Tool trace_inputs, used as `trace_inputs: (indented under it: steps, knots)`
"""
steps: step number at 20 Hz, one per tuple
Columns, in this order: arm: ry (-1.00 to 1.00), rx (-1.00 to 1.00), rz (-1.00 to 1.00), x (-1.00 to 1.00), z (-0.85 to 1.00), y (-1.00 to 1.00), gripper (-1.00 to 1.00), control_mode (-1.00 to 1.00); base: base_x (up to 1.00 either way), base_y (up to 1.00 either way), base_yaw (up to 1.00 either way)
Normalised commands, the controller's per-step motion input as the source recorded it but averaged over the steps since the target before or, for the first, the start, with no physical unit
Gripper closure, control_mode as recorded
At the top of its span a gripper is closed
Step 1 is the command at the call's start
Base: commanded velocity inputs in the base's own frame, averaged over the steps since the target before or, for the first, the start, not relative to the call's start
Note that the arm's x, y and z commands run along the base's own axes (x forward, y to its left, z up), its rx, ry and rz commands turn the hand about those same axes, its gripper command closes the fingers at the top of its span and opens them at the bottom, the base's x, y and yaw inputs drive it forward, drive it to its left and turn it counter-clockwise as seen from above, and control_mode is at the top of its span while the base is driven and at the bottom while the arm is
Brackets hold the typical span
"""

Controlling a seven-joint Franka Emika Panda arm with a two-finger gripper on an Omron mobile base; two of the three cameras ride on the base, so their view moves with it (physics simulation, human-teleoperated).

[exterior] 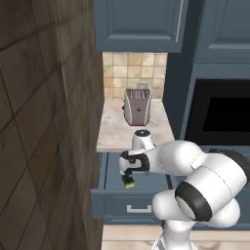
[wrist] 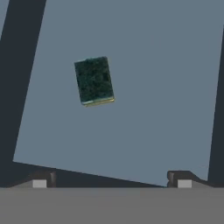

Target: Restock the sink supplies by placing the sponge and soap dispenser on the counter and next to the sink. Make sure the soap dispenser is upright.

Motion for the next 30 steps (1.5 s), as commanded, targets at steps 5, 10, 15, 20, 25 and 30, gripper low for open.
trace_inputs:
  steps: [5,10,15,20,25,30]
  knots:
    - [0.02,-0.01,0.0,0.39,-0.6,0.08,-1.0,-1.0,0.0,0.0,0.0]
    - [0.0,-0.03,0.0,0.24,-0.32,0.12,-1.0,-1.0,0.0,0.0,0.0]
    - [0.0,-0.07,0.0,0.19,-0.23,0.11,-1.0,-1.0,0.0,0.0,0.0]
    - [0.0,-0.06,0.0,0.16,-0.23,0.0,-1.0,-1.0,0.0,0.0,0.0]
    - [0.0,-0.05,0.0,0.19,-0.18,0.02,-1.0,-1.0,0.0,0.0,0.0]
    - [0.01,-0.05,0.0,0.19,-0.06,0.26,-1.0,-1.0,0.0,0.0,0.0]
